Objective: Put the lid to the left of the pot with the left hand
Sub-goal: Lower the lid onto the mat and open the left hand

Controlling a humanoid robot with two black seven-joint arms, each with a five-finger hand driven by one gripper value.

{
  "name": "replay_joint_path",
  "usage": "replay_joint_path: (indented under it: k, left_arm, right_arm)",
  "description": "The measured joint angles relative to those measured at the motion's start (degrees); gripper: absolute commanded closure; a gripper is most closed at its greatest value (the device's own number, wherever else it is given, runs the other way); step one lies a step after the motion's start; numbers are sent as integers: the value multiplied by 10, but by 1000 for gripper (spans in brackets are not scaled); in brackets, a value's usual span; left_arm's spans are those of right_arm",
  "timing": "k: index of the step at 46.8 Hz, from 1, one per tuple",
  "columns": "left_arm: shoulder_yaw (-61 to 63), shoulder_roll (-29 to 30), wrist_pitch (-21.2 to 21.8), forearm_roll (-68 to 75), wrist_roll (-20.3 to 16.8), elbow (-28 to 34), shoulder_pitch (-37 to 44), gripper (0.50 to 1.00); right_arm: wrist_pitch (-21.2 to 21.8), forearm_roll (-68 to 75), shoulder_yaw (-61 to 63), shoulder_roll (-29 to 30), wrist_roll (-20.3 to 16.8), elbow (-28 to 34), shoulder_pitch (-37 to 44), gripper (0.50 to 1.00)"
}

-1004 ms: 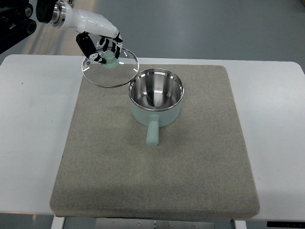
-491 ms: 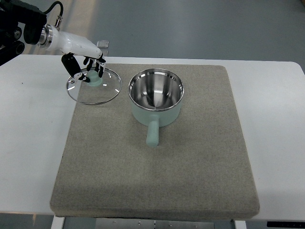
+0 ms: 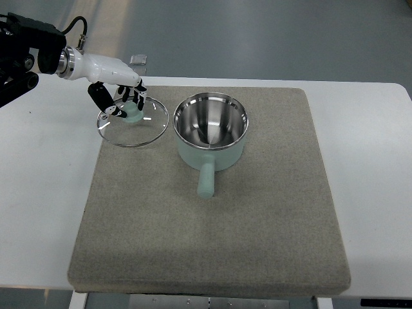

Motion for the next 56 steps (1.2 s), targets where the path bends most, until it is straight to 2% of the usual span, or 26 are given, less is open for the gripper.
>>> replay_joint_path:
  k: [6, 15, 56]
  left_arm:
    - [0, -1, 3, 0, 0, 3, 10, 1000]
    - [-1, -3, 35, -1, 1, 10, 22, 1000]
    - [-2, -11, 58, -14, 1, 17, 44, 1000]
  right_arm:
    - [0, 0, 0, 0, 0, 0, 0, 579]
    - [0, 0, 0, 0, 0, 0, 0, 579]
    - [0, 0, 0, 0, 0, 0, 0, 579]
